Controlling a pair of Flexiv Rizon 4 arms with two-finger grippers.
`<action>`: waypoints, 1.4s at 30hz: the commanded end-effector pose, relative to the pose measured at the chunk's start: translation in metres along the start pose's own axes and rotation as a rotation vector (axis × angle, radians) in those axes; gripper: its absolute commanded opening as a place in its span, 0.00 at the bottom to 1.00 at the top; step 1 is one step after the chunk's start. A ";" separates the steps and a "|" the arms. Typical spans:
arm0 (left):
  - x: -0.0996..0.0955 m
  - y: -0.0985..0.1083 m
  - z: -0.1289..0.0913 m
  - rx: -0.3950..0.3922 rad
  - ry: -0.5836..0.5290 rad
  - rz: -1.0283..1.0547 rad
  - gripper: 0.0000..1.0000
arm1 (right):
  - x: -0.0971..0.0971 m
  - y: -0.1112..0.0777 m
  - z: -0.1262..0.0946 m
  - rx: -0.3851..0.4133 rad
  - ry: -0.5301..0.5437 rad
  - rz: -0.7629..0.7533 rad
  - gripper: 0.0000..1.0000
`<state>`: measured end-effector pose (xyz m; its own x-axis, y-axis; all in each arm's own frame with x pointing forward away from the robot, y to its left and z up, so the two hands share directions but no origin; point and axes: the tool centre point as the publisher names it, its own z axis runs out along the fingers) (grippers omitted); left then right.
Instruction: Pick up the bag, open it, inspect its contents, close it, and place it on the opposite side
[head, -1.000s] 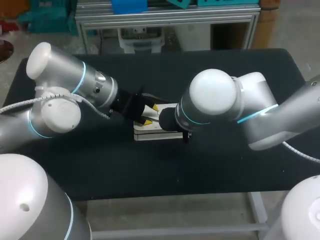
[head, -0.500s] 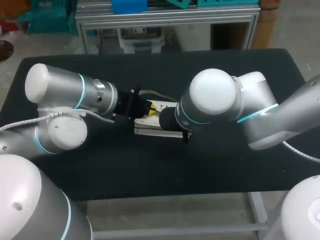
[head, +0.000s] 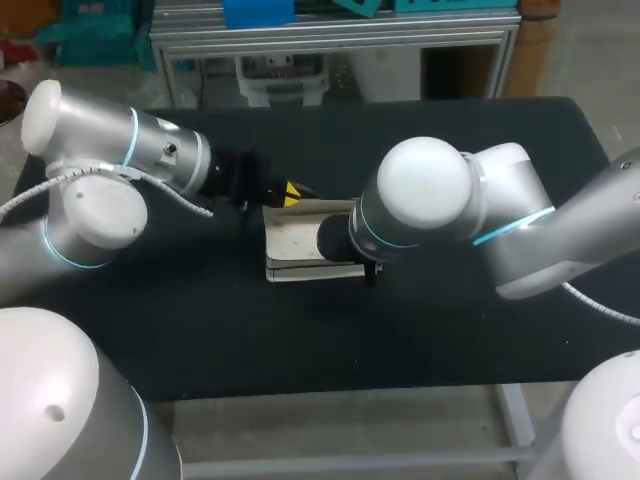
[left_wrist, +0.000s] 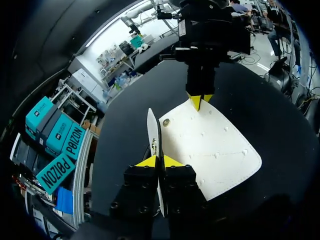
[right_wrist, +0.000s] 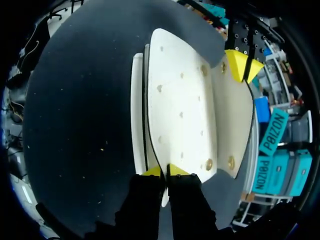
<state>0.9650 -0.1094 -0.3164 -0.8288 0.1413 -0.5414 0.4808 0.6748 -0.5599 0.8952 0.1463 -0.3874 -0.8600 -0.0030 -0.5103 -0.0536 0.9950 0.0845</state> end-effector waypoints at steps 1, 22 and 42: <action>-0.005 0.000 -0.005 -0.019 0.076 -0.013 0.00 | 0.003 -0.002 0.003 -0.003 -0.007 0.001 0.00; 0.013 0.014 0.026 0.059 0.085 -0.024 0.81 | 0.003 -0.002 0.003 -0.003 -0.007 0.001 0.00; -0.015 0.035 0.052 0.025 0.149 -0.138 0.46 | 0.003 -0.002 0.003 -0.003 -0.007 0.001 0.00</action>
<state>1.0024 -0.1258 -0.3578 -0.9176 0.1480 -0.3690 0.3646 0.6833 -0.6326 0.8949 0.1455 -0.3873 -0.8597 -0.0031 -0.5108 -0.0536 0.9950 0.0842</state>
